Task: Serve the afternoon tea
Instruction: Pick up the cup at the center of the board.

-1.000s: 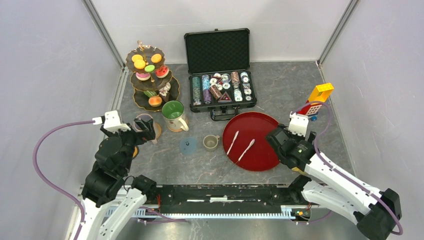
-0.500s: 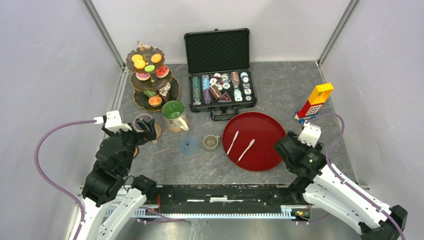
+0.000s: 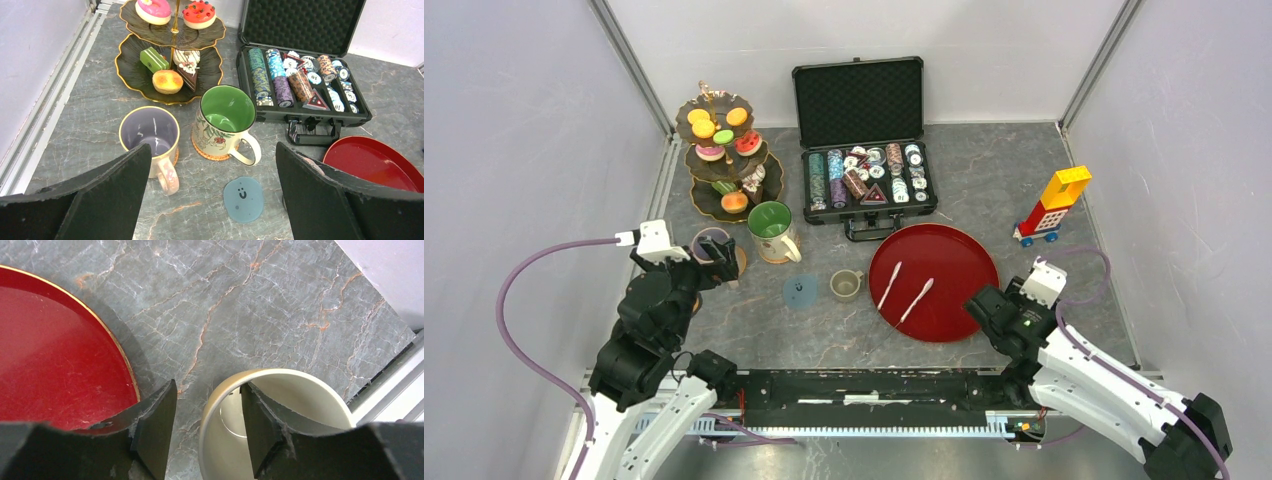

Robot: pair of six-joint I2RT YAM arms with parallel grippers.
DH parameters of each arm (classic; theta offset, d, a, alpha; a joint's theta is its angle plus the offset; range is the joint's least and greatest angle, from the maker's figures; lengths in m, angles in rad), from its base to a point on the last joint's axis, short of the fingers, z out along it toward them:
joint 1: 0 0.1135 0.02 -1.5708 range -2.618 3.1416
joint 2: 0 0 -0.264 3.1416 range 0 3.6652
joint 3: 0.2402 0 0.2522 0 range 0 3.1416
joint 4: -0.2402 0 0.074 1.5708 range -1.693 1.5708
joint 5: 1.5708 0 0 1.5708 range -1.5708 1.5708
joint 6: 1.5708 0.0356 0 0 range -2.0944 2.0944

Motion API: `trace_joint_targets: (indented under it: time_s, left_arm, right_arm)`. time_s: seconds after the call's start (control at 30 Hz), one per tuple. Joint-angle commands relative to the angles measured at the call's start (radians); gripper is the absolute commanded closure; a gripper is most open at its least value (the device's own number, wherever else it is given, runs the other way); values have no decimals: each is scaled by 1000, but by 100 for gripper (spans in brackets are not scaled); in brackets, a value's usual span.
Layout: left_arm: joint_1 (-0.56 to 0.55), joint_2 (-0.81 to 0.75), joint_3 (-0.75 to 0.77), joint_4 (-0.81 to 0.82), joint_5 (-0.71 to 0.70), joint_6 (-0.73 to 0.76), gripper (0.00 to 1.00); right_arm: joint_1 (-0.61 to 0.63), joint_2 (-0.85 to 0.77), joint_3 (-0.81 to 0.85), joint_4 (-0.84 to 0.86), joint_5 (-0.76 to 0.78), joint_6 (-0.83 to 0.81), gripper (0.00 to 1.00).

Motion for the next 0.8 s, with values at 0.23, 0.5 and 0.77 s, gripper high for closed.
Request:
trace_joint_targets:
  time_s: [0.23,0.5,0.77]
  left_arm:
    - [-11,21,-2,49,8,50,0]
    - [-11,31,0,50,19,48,0]
    - [-11,35,0,47,22,48,0]
  right_arm:
    - [-12,-17,-60,66,77,115,60]
    - [-12,-71,14,9,138,56,99]
    - [-13,-140,44,65,134,-79,100]
